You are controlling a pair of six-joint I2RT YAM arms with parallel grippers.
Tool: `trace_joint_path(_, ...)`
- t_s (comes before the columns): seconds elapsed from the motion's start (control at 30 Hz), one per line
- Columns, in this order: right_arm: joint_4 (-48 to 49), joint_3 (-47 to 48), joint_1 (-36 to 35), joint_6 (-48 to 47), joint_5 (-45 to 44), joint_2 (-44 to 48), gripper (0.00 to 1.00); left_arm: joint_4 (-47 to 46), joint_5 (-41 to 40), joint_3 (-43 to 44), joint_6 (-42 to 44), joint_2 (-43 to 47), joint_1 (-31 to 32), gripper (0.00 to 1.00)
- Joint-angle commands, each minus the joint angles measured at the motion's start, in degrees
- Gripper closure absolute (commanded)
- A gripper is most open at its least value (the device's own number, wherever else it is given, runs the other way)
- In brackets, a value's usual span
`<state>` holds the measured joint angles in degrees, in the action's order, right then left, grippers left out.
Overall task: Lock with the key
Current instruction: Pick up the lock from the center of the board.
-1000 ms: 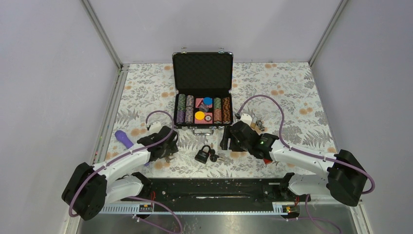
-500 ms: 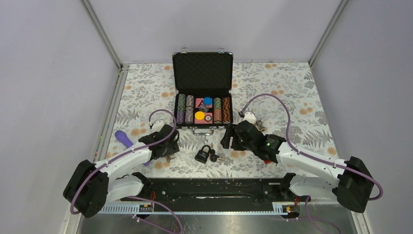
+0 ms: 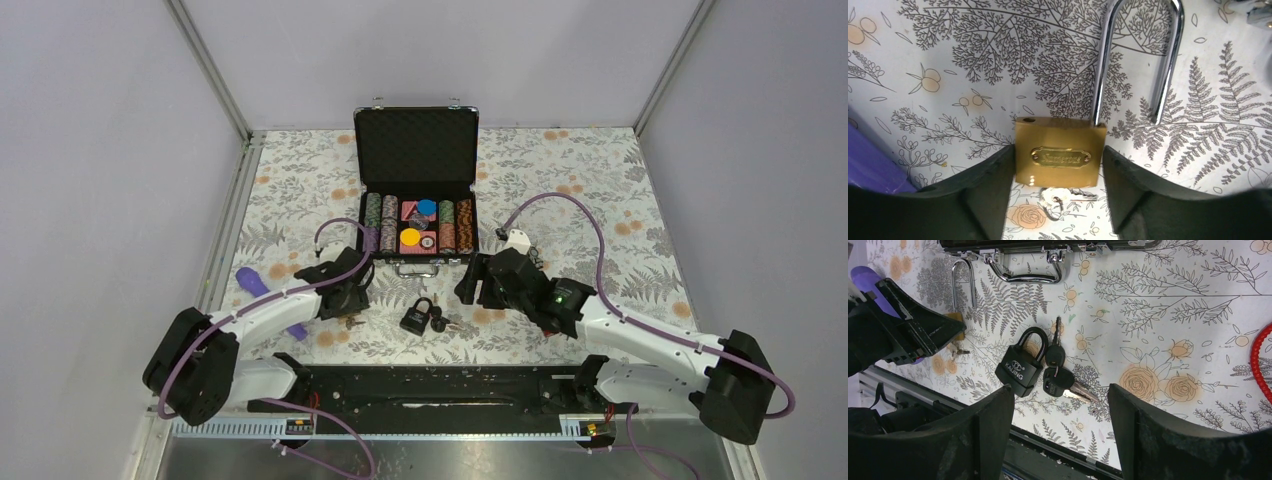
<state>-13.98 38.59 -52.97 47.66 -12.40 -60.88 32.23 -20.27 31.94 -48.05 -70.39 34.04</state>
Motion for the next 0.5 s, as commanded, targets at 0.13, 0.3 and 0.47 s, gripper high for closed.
trace_joint_path(0.13, 0.0, -0.1, 0.1, 0.5, -1.7, 2.5, 0.25, 0.9, 4.7, -1.1, -0.8, -1.7, -0.1, 0.81)
trace_joint_path(0.3, 0.1, -0.1, 0.1, -0.2, -0.8, 3.0, 0.25, 4.7, 4.7, 0.2, -0.2, 3.0, 0.0, 1.00)
trace_joint_path(0.47, 1.2, 0.6, 0.0, -2.7, 2.5, 1.6, 0.25, 7.0, 8.5, 1.6, 2.6, 11.6, 0.2, 1.00)
